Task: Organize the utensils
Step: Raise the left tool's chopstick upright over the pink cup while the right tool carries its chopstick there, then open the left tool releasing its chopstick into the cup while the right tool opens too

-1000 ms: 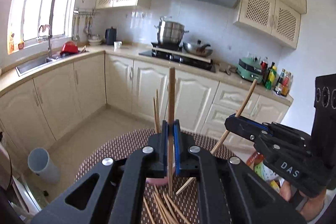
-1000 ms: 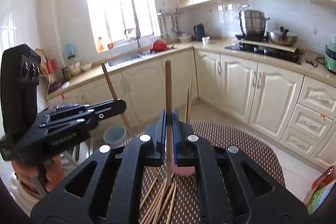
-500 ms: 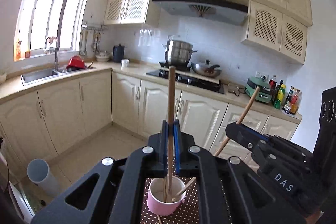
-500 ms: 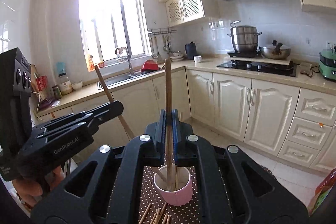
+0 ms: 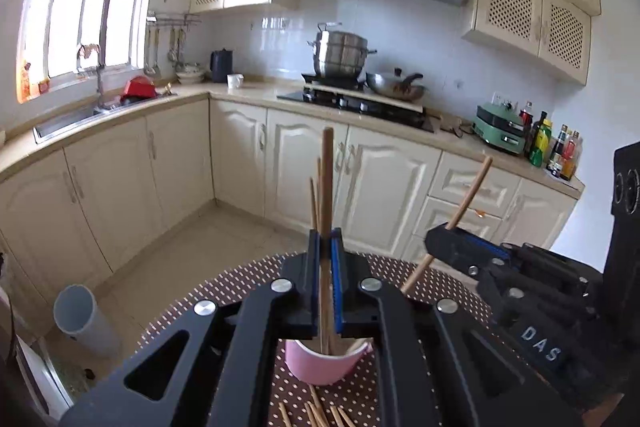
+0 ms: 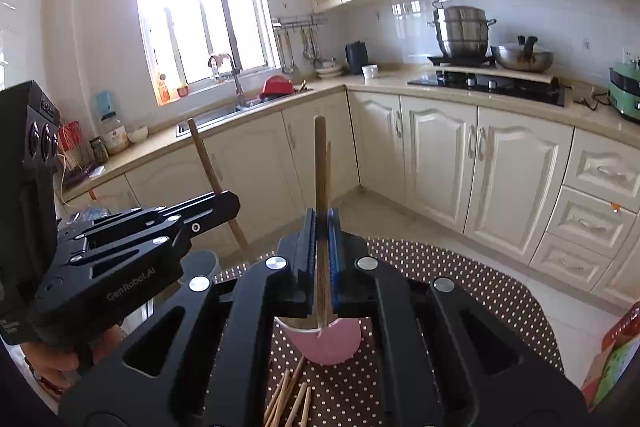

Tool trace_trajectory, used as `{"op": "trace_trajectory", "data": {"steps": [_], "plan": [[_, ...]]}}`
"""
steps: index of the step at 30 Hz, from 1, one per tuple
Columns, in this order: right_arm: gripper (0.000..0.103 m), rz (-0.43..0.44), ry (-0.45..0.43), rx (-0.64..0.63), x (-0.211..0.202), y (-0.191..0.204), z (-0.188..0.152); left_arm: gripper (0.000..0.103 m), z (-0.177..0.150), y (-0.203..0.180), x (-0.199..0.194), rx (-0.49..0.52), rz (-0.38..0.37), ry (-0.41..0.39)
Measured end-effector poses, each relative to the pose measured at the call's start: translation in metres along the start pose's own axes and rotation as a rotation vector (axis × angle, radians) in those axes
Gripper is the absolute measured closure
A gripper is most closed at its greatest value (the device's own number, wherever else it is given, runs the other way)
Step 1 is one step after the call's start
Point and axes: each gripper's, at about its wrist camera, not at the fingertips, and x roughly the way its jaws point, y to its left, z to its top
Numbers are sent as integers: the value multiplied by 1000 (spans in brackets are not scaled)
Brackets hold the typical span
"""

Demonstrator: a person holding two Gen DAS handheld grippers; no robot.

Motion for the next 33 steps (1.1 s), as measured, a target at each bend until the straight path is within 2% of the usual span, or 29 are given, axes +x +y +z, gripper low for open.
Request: {"op": "trace_trajectory", "data": {"steps": [9, 11, 12, 13, 15, 22, 33], "plan": [[96, -4, 37, 33, 8, -4, -17, 96, -12, 1, 7, -10, -16, 48], [96, 0, 41, 42, 7, -5, -17, 84, -14, 0, 5, -21, -25, 45], [96, 0, 41, 44, 5, -5, -17, 71, -14, 1, 2, -25, -15, 33], [96, -2, 39, 45, 3, -5, -17, 65, -15, 1, -2, -27, -4, 15], [96, -7, 39, 46, 0, -6, -17, 60, -15, 1, -8, -23, 11, -8], [96, -7, 24, 48, -18, -2, -15, 53, -20, -2, -27, -1, 31, -11], [96, -2, 17, 44, -47, 4, -26, 53, -43, 13, -54, -1, 64, 35]]}}
